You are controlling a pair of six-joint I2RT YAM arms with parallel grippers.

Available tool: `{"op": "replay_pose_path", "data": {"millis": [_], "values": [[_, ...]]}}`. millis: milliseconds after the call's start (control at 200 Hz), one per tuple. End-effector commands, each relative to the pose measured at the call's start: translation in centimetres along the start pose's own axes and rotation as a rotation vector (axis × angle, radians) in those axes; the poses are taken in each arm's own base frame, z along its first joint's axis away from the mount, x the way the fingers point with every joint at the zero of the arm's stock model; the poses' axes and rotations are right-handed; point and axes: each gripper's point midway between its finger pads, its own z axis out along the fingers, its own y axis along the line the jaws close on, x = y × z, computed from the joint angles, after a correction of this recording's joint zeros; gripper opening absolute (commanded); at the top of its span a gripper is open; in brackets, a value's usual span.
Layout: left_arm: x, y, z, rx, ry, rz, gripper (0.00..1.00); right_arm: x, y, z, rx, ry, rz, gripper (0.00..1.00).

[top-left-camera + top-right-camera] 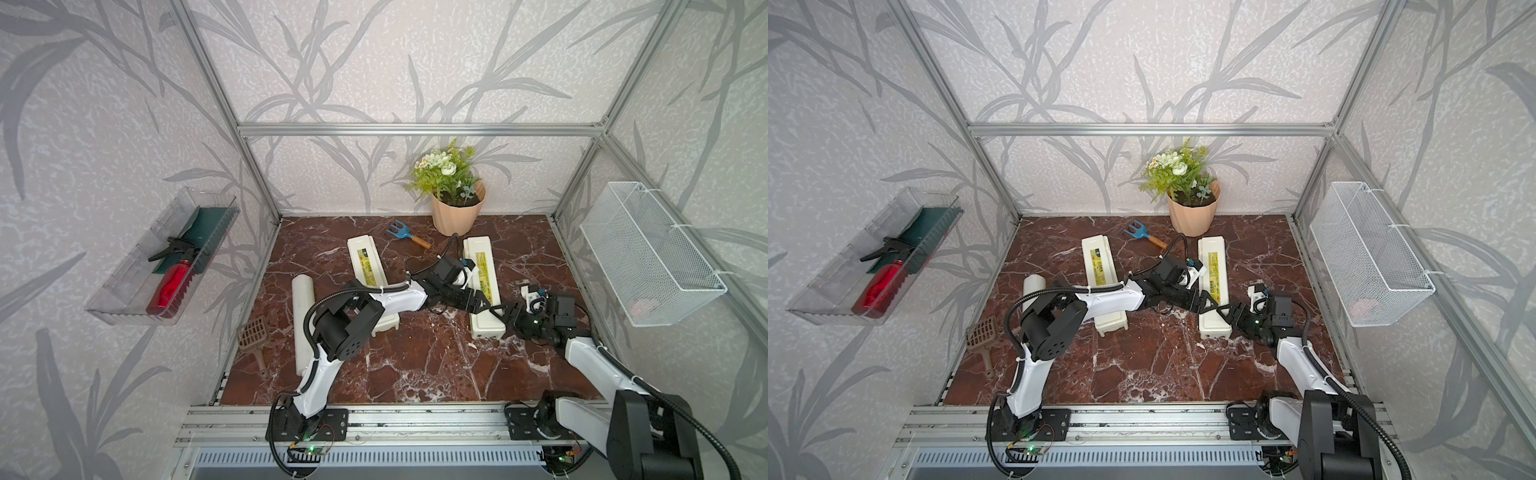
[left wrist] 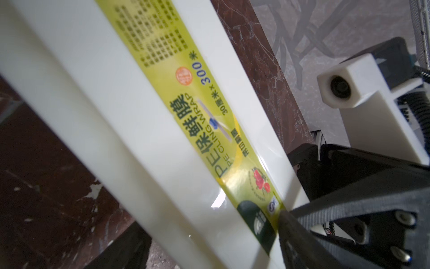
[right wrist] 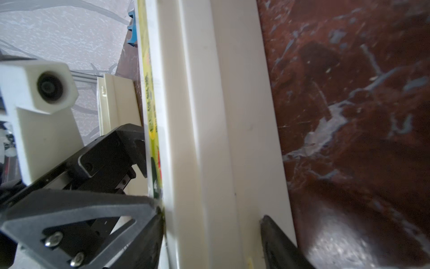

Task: Put plastic wrap rolls into dispensers
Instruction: Close the lid on the plastic wrap cutting box.

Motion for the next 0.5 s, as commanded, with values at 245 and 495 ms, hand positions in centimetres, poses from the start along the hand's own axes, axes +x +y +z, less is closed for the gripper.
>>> {"op": "replay_pose_path", "data": {"millis": [245,495], "values": [[5.2,3.2,1.4,-0.117,0.131,-0.064,0.83,5.5,1.5,2.2,-0.106,0.2,0.044,0.59],[6.9,4.3,1.1,-0.151,0.16,-0.068,0.83,5.5,-1.0,3.4,-0.023,0.194,0.075,0.51]]}}
